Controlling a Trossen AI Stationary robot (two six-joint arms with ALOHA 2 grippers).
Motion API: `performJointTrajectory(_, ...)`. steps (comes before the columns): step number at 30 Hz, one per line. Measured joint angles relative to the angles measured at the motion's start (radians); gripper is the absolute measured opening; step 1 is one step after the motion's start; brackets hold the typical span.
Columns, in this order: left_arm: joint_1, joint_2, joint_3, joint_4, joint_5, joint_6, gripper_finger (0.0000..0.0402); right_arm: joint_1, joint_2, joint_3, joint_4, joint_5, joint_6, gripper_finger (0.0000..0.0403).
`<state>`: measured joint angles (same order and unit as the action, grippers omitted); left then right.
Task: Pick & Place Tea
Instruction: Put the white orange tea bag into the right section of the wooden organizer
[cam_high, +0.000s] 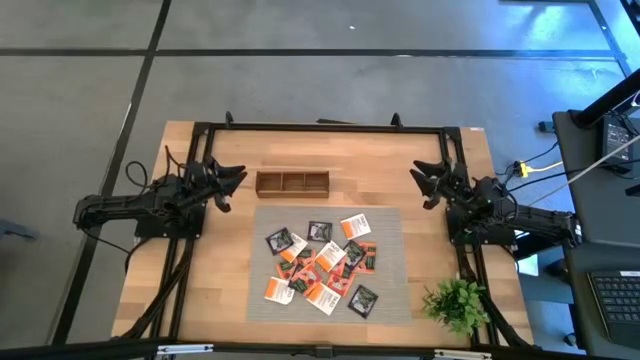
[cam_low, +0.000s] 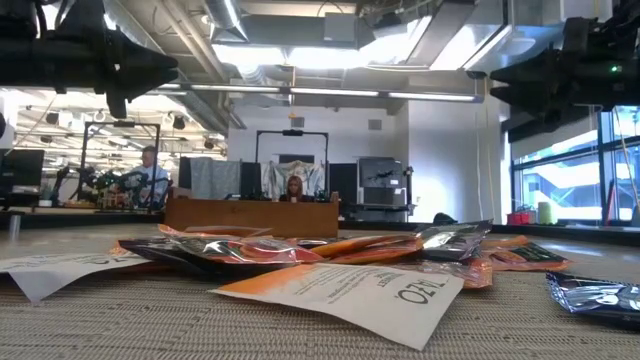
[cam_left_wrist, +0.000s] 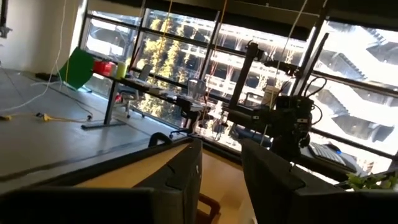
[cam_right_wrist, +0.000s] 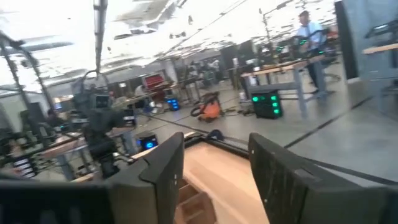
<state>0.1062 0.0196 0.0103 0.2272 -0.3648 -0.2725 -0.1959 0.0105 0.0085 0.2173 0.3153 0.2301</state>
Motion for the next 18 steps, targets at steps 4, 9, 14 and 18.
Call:
performJointTrajectory(4, 0.000, 0.000, 0.000, 0.001, 0.013, -0.101, 0.0109, 0.000, 0.000, 0.000, -0.011, -0.003, 0.021, 0.0190)
performJointTrajectory(9, 0.000, 0.012, 0.000, 0.006, 0.151, -0.127, 0.0109, 0.000, 0.001, 0.000, -0.026, -0.021, 0.002, 0.0185)
performJointTrajectory(14, 0.000, 0.135, 0.000, 0.093, 0.205, -0.135, 0.0109, 0.000, 0.018, 0.000, 0.004, -0.021, -0.003, 0.0176)
performJointTrajectory(18, 0.000, 0.314, 0.005, 0.252, 0.231, -0.136, 0.0109, 0.000, 0.064, 0.000, 0.013, -0.022, 0.000, 0.0171)
